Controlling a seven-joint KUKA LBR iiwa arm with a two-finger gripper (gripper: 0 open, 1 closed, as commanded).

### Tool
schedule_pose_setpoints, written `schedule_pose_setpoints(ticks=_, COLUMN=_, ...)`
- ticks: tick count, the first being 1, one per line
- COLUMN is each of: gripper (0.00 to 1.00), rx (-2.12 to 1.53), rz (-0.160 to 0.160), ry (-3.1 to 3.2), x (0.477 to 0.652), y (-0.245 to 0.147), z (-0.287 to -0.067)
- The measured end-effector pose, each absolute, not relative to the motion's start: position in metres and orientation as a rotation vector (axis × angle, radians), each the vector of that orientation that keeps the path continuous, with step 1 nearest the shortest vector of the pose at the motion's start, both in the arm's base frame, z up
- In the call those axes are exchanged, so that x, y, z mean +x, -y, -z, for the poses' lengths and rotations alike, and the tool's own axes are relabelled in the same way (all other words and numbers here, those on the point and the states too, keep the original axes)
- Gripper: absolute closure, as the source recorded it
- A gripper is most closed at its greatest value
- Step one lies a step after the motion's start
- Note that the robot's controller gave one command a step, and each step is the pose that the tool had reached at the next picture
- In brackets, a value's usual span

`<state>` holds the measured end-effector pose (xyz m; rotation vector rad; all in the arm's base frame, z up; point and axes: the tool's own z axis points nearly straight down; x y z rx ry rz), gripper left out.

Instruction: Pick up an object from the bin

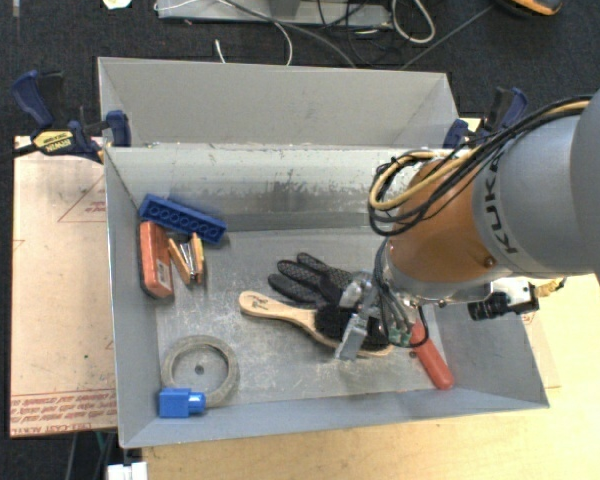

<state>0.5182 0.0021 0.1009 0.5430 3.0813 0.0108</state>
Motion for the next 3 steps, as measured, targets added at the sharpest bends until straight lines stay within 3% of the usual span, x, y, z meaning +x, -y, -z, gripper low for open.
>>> schedule_pose_setpoints(ticks=3, gripper=1.0, rx=0.538, rz=-0.013, ry=-3.078, x=0.52, y=-0.003, z=-0.194)
